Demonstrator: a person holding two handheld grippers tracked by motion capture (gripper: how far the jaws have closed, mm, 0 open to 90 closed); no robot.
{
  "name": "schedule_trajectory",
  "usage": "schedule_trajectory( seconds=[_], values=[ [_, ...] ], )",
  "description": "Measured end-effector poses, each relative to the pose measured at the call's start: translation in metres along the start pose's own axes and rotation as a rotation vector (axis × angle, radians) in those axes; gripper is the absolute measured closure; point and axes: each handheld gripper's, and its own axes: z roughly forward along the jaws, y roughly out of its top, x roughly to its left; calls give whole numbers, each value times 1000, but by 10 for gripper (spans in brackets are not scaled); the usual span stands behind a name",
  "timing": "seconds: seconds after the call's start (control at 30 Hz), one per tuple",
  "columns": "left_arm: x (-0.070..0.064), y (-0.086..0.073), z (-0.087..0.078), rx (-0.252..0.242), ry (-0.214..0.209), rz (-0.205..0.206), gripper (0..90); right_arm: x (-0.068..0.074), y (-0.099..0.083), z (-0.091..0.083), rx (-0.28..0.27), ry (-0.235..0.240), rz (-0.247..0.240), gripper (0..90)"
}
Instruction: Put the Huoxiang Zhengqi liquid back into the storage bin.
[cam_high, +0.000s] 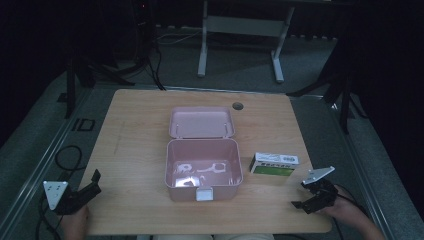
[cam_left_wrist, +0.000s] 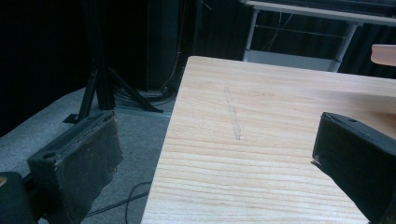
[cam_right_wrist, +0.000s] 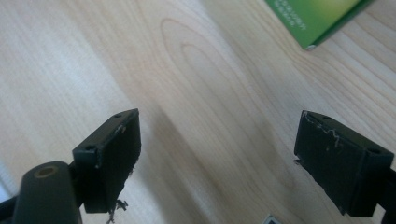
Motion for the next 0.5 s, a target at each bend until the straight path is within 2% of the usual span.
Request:
schedule_trajectory(
  seconds=[0.07,0.13,0.2,0.23,0.27,0.5],
  values=[
    [0,0,0,0,-2,0,16,1,3,-1,13,2,-7,145],
    [0,0,0,1,-3,1,16,3,11,-3,66,23,-41,146],
    [0,0,0,2,-4,1,16,4,14,-3,81,27,-54,146],
    [0,0,0,2,-6,2,16,7,20,-3,117,36,-82,150],
    [0,0,0,3,-6,2,16,9,23,-3,131,27,-102,151],
    [0,0,1,7,-15,2,16,15,44,0,235,38,-190,162]
  ],
)
